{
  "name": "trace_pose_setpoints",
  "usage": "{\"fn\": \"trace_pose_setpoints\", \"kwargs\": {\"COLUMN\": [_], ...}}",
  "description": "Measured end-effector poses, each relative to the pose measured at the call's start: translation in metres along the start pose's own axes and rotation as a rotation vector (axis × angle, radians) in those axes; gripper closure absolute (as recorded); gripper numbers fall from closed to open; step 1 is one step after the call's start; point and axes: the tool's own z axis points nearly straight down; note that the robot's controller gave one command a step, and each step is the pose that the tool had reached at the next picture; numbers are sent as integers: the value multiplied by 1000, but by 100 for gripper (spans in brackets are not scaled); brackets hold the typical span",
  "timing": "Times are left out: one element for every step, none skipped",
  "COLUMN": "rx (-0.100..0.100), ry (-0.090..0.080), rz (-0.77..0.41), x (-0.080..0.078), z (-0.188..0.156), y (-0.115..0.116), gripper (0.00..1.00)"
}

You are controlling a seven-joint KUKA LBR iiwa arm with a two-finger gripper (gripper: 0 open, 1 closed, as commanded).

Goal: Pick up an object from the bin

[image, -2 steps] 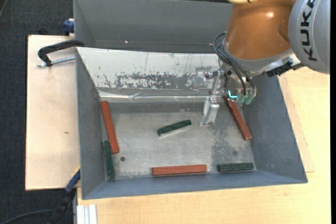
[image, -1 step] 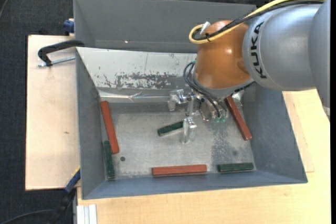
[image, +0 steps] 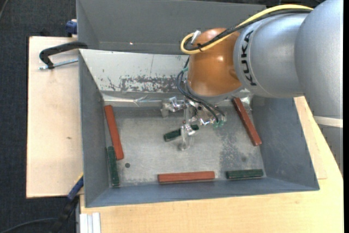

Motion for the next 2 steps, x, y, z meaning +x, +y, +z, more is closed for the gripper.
{"fn": "trace_pose_setpoints", "kwargs": {"rx": [0,3], "ry": [-2,-17], "rz": [1,-9], "x": [-1,-9], "z": [-1,-168], "y": [-1,26], "gripper": [100,100]}}
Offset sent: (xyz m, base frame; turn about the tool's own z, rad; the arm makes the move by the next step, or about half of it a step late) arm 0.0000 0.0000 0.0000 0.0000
